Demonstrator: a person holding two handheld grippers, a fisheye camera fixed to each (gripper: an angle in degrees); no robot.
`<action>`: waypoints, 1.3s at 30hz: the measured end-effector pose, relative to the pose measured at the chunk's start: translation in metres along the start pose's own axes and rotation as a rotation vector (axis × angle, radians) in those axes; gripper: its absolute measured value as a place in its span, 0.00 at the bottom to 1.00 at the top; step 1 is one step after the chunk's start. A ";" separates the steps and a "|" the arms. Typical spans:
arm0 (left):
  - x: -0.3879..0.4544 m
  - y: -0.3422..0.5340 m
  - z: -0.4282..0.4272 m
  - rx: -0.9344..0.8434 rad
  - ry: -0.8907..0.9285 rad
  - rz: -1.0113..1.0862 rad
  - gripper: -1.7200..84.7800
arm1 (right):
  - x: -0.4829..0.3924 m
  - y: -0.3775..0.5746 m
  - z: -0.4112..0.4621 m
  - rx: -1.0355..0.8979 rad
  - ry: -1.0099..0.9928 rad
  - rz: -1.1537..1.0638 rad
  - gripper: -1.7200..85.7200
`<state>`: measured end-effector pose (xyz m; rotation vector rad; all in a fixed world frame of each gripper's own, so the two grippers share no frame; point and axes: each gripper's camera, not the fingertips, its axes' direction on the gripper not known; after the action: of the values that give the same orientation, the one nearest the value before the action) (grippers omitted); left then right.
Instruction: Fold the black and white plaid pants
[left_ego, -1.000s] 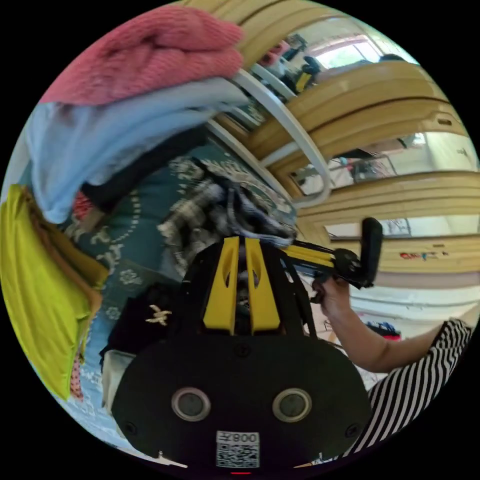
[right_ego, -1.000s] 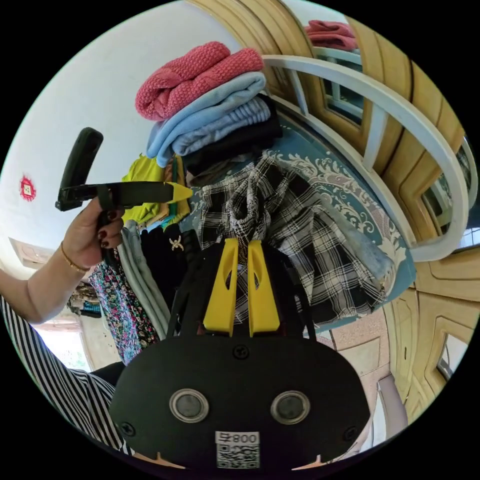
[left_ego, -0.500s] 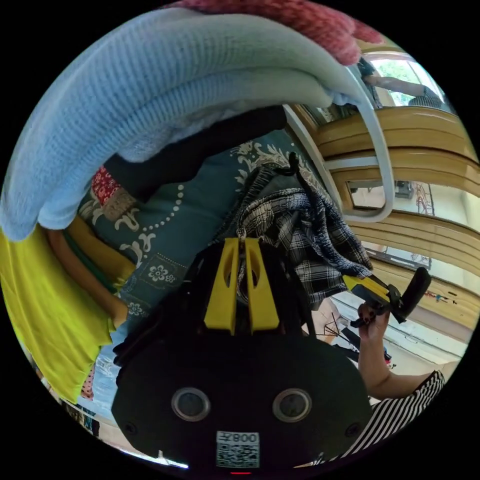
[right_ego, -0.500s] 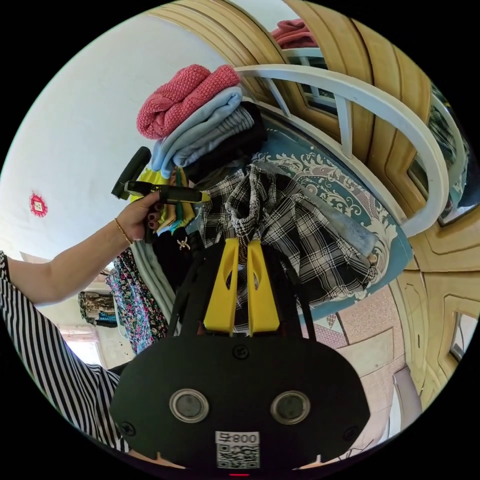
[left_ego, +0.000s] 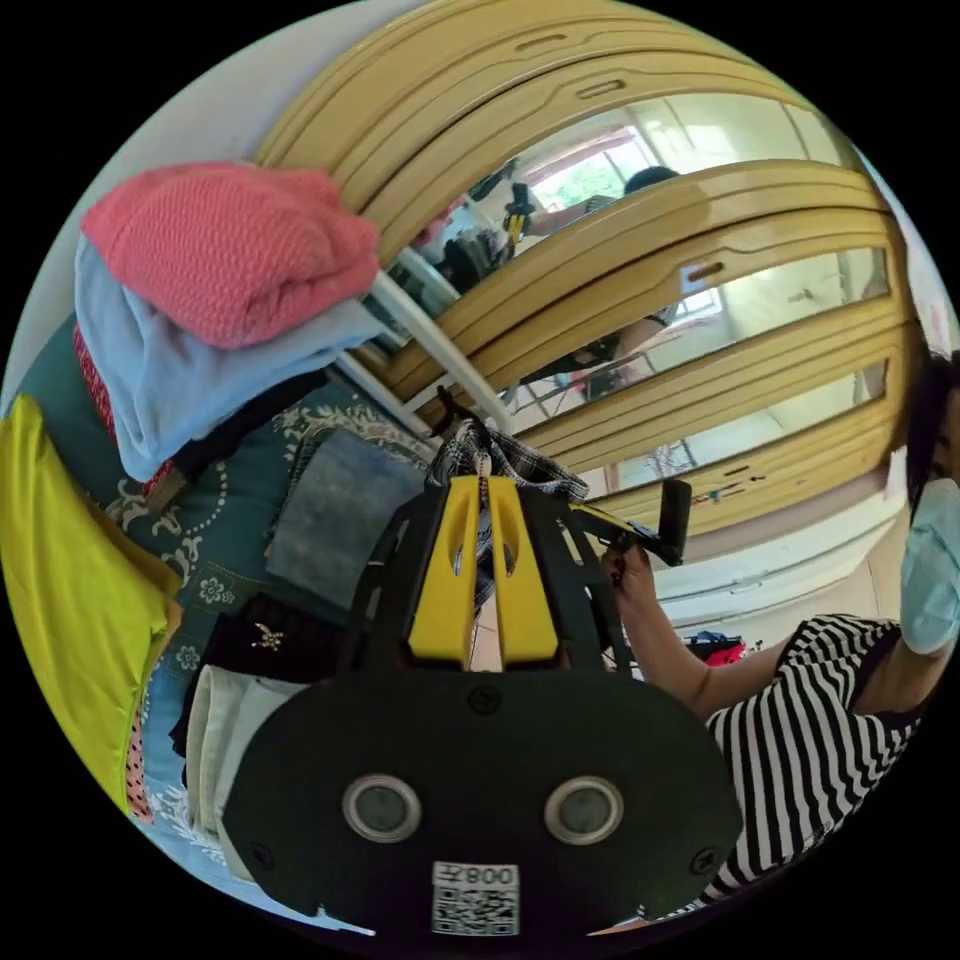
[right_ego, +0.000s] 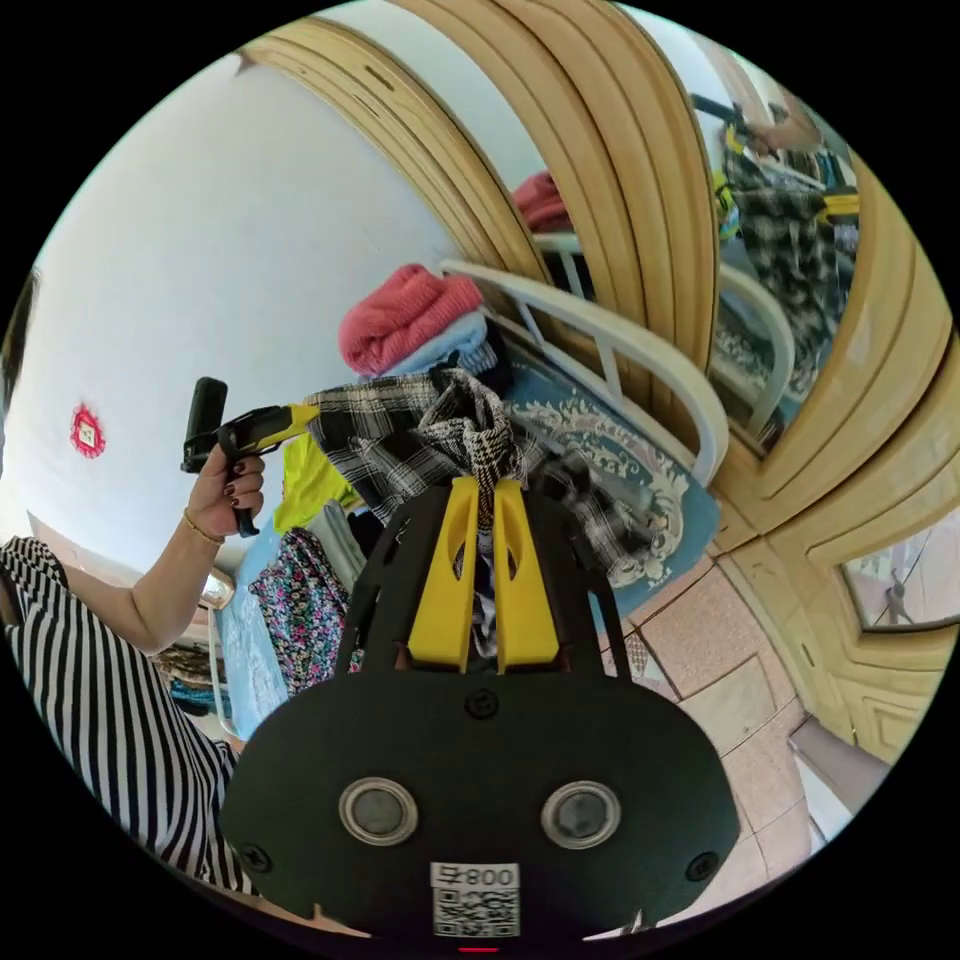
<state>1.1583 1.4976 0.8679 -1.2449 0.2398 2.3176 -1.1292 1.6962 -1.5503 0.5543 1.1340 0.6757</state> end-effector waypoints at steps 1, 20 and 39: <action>0.027 0.005 -0.026 0.038 0.029 0.033 0.04 | -0.022 0.015 -0.021 0.043 0.013 -0.032 0.05; 0.600 0.230 -0.586 0.749 -0.165 0.672 0.04 | -0.534 0.289 -0.367 0.696 -0.077 -0.760 0.04; 1.113 0.436 -0.787 1.095 -0.954 0.670 0.04 | -0.847 0.452 -0.458 0.674 -0.715 -1.173 0.05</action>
<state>1.0040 1.2046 -0.5246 0.5460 1.4417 2.3154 -1.8788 1.4114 -0.8518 0.5096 0.7724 -0.8970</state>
